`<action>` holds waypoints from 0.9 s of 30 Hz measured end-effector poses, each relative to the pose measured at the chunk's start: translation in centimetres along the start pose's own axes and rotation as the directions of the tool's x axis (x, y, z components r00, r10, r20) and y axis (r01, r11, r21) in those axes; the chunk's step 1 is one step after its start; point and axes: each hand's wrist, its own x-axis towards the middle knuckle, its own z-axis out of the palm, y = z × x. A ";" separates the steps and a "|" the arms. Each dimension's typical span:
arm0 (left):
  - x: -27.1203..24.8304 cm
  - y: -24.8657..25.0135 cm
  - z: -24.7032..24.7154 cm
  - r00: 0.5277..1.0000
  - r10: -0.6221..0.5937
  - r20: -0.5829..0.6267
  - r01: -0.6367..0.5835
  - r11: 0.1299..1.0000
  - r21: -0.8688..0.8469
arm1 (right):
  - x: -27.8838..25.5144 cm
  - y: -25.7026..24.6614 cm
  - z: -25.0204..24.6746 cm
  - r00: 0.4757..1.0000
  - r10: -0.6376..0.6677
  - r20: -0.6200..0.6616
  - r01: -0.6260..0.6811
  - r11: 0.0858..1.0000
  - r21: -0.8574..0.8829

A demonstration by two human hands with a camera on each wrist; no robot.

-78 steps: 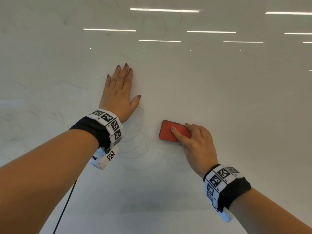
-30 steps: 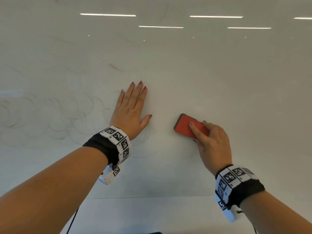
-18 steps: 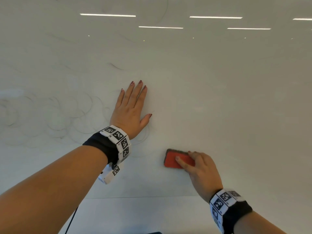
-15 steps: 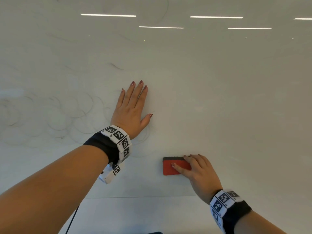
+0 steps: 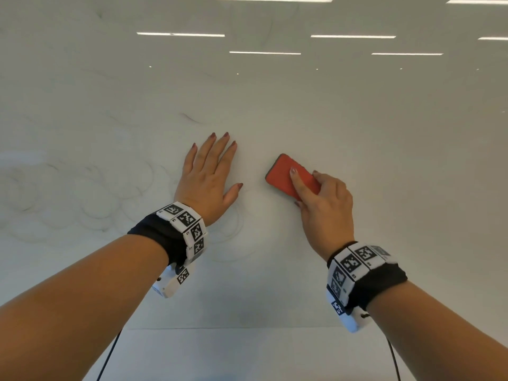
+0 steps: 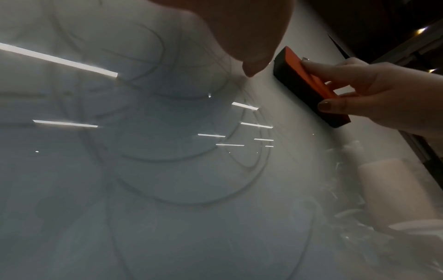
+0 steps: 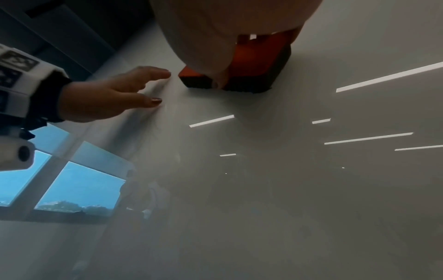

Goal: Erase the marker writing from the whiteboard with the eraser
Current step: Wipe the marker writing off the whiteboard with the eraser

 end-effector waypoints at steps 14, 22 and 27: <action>1.3 -1.3 -0.4 0.999 -0.040 0.016 0.040 0.999 0.009 | -4.5 0.0 1.5 0.820 -0.498 0.282 0.531 0.846 -0.052; 1.5 -1.7 -0.8 1.000 -0.023 -0.002 0.023 1.000 0.017 | 1.3 1.7 -0.5 0.965 -0.258 0.050 0.263 0.956 -0.128; 2.6 -3.3 -1.9 0.999 -0.042 -0.028 0.043 0.999 0.029 | 5.4 0.8 -2.0 0.998 -0.069 0.006 0.070 0.991 -0.115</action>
